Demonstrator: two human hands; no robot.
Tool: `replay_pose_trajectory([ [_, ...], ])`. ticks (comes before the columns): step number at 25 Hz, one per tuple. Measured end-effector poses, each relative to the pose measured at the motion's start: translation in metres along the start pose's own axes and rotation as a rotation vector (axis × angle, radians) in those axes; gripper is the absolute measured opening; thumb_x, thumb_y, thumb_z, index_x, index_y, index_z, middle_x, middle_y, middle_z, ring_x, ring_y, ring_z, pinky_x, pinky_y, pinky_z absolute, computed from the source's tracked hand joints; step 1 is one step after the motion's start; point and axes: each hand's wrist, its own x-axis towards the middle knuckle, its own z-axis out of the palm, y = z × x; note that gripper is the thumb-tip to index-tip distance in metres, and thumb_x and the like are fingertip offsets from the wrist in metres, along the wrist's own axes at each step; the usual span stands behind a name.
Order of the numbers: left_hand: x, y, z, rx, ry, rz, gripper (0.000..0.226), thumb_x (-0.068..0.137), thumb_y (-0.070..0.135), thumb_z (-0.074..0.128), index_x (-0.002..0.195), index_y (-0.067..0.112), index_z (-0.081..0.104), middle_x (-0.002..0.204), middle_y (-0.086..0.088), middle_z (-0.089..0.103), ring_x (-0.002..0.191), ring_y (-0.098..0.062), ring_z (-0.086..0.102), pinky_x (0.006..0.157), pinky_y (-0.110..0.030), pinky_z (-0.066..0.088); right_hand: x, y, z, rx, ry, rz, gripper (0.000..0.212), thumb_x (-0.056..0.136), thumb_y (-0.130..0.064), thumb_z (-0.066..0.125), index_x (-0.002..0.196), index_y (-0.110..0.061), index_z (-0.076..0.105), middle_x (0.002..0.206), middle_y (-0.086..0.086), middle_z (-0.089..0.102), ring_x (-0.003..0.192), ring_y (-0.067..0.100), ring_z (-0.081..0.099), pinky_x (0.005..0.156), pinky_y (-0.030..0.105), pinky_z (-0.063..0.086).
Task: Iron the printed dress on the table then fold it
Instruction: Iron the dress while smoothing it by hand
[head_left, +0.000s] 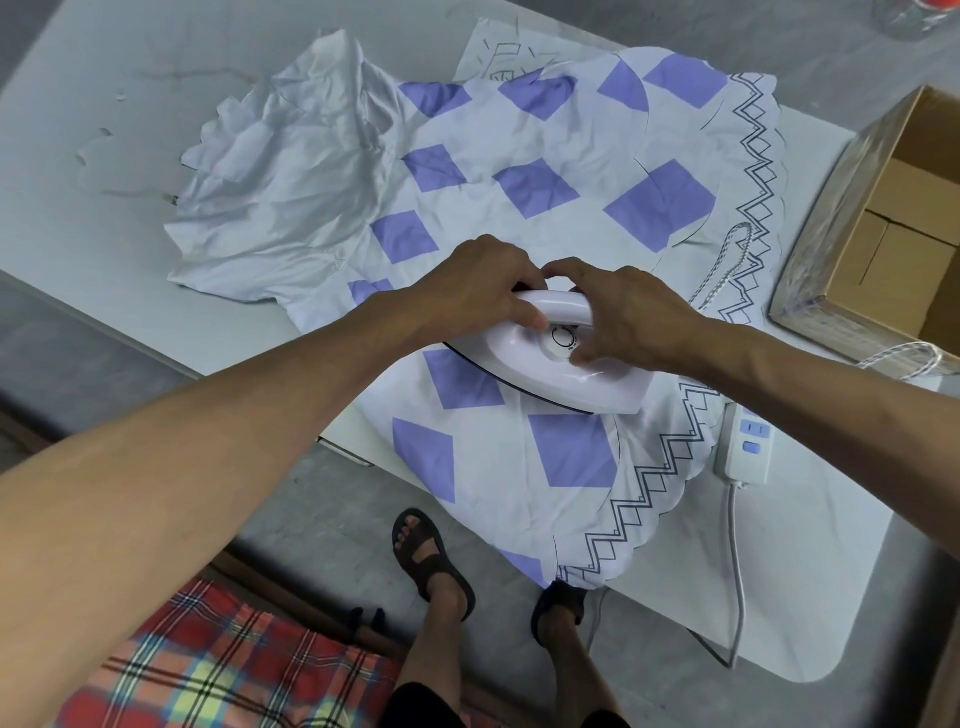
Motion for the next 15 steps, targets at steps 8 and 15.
replay_pose_trajectory([
  [8,-0.0001,0.0002,0.0020,0.002,0.027,0.009,0.020,0.082,0.031,0.071,0.096,0.017,0.075,0.085,-0.004,0.065,0.080,-0.019,0.054,0.064,-0.021,0.033,-0.0031,-0.0039,-0.0038,-0.110,0.009,-0.016,0.094,0.067,-0.044,0.078,0.143,-0.027,0.027,0.087,0.004,0.061,0.079,0.024,0.048,0.065,0.033,0.036],
  [15,0.0019,-0.0002,0.0015,0.013,0.049,0.033,0.020,0.083,0.032,0.070,0.093,0.016,0.075,0.082,-0.006,0.063,0.079,-0.021,0.054,0.064,-0.024,0.033,-0.0019,-0.0027,0.0005,-0.100,0.065,0.015,0.091,0.065,-0.052,0.074,0.140,-0.027,0.031,0.090,0.004,0.065,0.083,0.027,0.056,0.068,0.035,0.043],
])
